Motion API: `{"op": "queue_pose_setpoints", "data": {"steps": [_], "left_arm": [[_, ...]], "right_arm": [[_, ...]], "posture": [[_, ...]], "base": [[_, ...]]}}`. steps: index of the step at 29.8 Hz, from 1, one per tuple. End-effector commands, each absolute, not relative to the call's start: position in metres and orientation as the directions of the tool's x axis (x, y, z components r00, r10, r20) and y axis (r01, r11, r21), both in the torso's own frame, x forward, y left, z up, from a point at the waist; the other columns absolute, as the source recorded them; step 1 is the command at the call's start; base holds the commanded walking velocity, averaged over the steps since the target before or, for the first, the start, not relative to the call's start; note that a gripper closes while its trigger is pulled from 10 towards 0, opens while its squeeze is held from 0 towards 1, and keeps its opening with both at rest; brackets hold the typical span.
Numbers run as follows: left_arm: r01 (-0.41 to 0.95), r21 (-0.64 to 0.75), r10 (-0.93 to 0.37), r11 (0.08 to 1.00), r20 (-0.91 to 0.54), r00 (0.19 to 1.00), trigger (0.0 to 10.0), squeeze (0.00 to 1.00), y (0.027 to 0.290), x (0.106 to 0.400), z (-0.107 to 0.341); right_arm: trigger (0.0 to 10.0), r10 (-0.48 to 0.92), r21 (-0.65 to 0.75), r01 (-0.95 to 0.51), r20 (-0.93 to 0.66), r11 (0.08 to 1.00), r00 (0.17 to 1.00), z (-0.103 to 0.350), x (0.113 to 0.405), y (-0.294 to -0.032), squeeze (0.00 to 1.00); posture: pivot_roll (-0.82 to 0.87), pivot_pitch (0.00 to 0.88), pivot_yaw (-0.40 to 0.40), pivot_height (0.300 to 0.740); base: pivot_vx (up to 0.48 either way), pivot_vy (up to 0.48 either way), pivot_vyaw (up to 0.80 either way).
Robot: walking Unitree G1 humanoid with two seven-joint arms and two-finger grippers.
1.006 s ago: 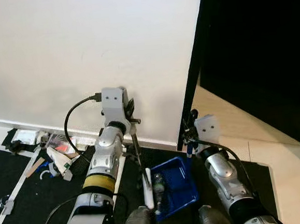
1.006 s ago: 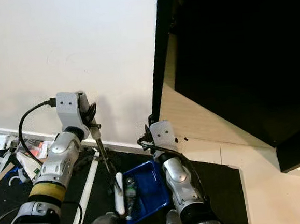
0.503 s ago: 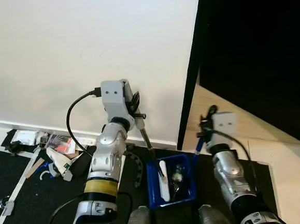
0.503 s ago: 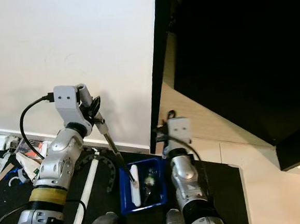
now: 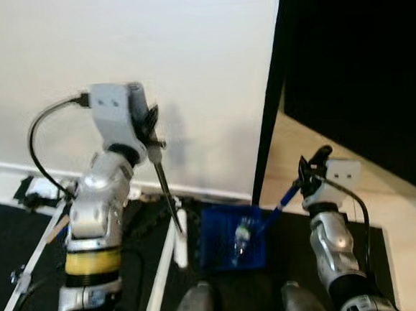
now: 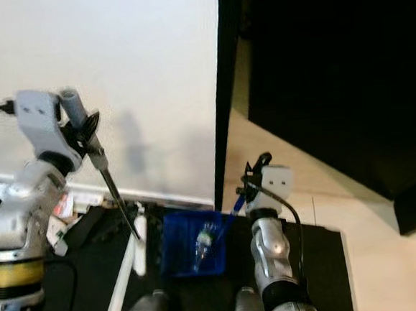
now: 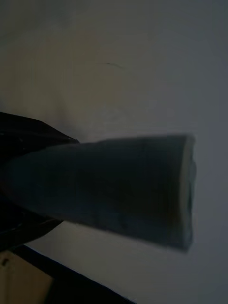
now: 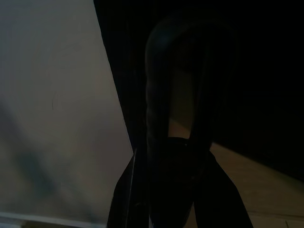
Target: Sweep floor
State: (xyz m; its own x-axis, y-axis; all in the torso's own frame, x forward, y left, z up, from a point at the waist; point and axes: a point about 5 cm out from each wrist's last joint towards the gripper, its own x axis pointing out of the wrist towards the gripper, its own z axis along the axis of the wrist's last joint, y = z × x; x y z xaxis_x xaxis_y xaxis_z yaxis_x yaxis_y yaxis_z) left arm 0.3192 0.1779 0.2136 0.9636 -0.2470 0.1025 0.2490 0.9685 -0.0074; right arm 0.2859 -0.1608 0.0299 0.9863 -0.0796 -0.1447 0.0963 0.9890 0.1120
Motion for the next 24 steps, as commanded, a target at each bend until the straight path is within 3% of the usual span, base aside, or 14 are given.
{"op": "queue_pose_setpoints", "data": {"steps": [1, 9, 18, 24], "left_arm": [[0.206, 0.048, -0.210, 0.977, 0.092, 0.973, 10.0, 0.00, 0.189, 0.318, 0.214], [0.105, 0.189, -0.101, 0.976, -0.030, 0.994, 10.0, 0.00, 0.207, 0.308, 0.178], [0.104, 0.185, -0.100, 0.977, -0.031, 0.995, 10.0, 0.00, 0.210, 0.301, 0.177], [0.122, 0.156, -0.093, 0.980, -0.178, 0.980, 10.0, 0.00, 0.206, 0.295, 0.140]], "right_arm": [[10.0, -0.079, 0.116, 0.094, -0.128, 0.989, 0.989, 0.030, 0.284, -0.160, 0.00], [10.0, -0.076, 0.089, 0.079, -0.035, 0.993, 0.997, 0.046, 0.288, -0.168, 0.00], [10.0, -0.043, 0.055, 0.040, 0.054, 0.998, 0.998, 0.065, 0.286, -0.177, 0.00], [10.0, -0.064, 0.113, 0.051, 0.114, 0.992, 0.991, 0.086, 0.292, -0.169, 0.00]], "posture": [[0.17, 0.109, 0.076, 0.740], [0.16, 0.098, 0.067, 0.740], [0.16, 0.096, 0.062, 0.740], [0.15, 0.098, 0.061, 0.740]], "base": [[0.000, 0.000, 0.00], [0.000, 0.000, 0.00], [0.000, 0.000, 0.00], [0.000, 0.000, 0.00]]}}
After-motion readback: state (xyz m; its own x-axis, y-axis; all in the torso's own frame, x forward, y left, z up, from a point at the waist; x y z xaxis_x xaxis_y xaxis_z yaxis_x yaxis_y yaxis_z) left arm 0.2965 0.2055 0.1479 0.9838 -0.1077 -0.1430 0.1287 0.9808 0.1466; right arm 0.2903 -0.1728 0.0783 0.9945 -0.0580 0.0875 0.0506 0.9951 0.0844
